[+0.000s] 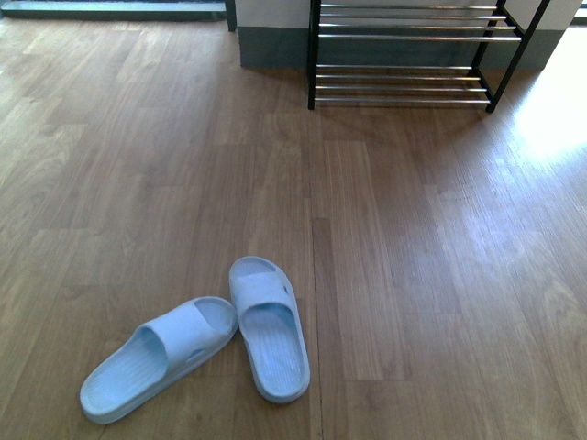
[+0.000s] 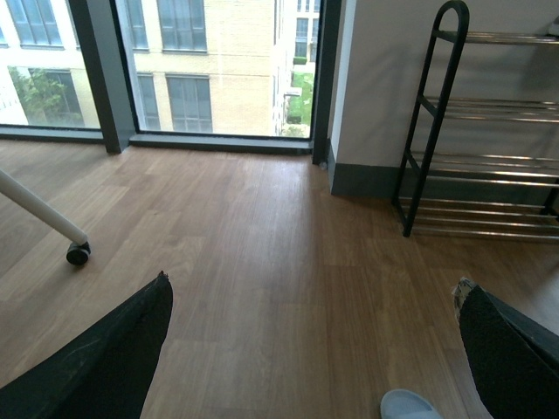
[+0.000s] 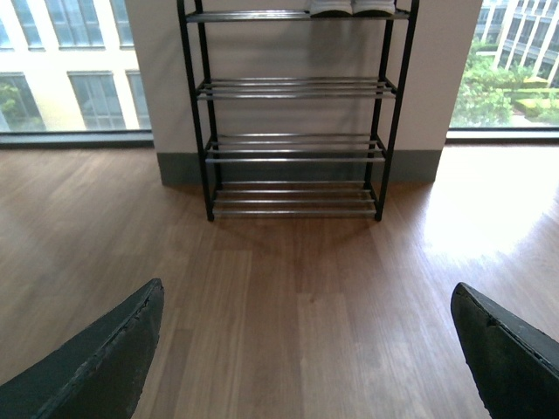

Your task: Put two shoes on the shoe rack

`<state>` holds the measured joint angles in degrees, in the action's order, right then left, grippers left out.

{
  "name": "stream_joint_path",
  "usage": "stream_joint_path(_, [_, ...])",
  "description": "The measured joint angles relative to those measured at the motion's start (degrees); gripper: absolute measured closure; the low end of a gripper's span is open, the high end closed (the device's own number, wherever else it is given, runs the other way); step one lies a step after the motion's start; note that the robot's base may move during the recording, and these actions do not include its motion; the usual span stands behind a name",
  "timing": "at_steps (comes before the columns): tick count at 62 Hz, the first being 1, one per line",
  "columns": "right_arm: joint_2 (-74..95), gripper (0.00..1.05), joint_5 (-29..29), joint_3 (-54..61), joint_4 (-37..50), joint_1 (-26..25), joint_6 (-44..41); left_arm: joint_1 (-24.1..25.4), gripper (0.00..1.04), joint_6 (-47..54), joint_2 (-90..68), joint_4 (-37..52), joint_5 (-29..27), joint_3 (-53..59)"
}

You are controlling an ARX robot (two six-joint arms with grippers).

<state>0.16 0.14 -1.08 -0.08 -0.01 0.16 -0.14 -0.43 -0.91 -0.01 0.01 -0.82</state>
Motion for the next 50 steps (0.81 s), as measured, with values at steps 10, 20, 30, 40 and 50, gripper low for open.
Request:
stream_joint_path(10, [0.04, 0.09, -0.02, 0.0, 0.0, 0.0, 0.0, 0.0, 0.09, 0.0, 0.0, -0.02, 0.0, 0.0])
stream_joint_path(20, [0.04, 0.09, -0.07, 0.0, 0.0, 0.0, 0.0, -3.02, 0.09, -6.12, -2.91, -6.4, -9.38, -2.21])
stream_joint_path(30, [0.02, 0.09, -0.13, 0.0, 0.0, 0.0, 0.0, -11.19, 0.09, -29.27, -29.59, -8.46, -16.31, -9.51])
stream_joint_path(40, [0.04, 0.09, -0.15, 0.0, 0.0, 0.0, 0.0, -11.08, 0.09, -28.76, -50.6, -3.52, -6.86, -14.73])
stream_joint_path(50, [0.04, 0.09, -0.17, 0.0, 0.0, 0.0, 0.0, -11.82, 0.09, -17.94, -73.68, -2.95, -0.57, -23.23])
